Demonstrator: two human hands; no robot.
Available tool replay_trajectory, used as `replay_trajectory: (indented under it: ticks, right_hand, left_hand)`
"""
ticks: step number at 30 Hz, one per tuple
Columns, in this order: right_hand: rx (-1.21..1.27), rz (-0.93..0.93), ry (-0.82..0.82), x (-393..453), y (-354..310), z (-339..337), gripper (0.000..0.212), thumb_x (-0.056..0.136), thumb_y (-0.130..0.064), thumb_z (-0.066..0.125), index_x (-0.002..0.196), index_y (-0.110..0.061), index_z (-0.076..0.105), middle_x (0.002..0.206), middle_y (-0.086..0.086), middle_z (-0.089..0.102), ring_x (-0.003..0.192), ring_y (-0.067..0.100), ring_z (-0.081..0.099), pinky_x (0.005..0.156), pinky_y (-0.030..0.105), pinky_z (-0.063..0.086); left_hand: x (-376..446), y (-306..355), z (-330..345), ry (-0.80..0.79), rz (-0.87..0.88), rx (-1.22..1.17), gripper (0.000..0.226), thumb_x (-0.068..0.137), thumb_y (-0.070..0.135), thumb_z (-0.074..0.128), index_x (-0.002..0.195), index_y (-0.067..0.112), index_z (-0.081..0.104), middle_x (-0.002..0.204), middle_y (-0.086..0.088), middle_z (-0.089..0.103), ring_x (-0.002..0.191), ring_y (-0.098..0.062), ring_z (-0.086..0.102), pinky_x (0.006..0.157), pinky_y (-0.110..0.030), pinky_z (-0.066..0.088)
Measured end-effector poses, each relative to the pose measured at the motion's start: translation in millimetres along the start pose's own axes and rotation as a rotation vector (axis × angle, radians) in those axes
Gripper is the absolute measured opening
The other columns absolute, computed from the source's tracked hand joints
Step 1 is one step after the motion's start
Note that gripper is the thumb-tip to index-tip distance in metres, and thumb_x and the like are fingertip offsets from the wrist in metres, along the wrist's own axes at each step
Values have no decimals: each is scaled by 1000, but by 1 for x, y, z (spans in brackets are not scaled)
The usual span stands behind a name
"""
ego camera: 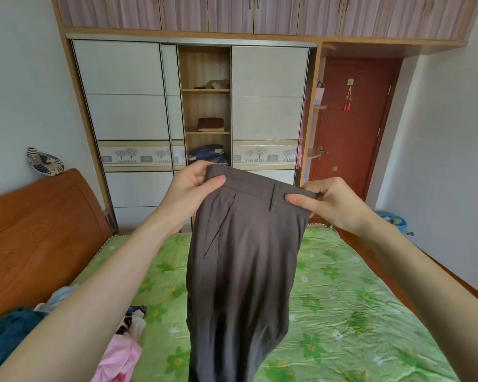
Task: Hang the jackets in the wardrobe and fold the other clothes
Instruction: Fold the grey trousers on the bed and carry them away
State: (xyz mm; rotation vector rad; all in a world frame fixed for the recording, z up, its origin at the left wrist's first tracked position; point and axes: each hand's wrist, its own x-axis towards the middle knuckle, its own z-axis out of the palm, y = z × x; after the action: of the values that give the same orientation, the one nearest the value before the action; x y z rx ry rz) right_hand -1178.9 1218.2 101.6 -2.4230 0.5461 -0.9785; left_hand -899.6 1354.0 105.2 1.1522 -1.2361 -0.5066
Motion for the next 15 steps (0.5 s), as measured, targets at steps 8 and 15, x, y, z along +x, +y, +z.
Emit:
replay_trajectory:
  ticks: [8, 15]
  right_hand:
    - [-268, -208, 83, 45, -49, -58, 60, 99, -43, 67, 60, -5, 41, 57, 13, 33, 52, 14, 28, 52, 36, 28]
    - [-265, -203, 89, 88, -98, -105, 46, 91, -48, 74, 127, -31, 52, 106, 10, 68, 95, 21, 68, 87, 44, 57]
  left_hand:
    - [35, 38, -2, -29, 71, -88, 20, 104, 6, 60, 121, 12, 68, 119, -9, 77, 114, -23, 71, 100, -38, 55]
    - [69, 93, 4, -29, 158, -203, 21, 106, 3, 55, 118, 15, 68, 111, -1, 79, 107, -18, 73, 99, -39, 58]
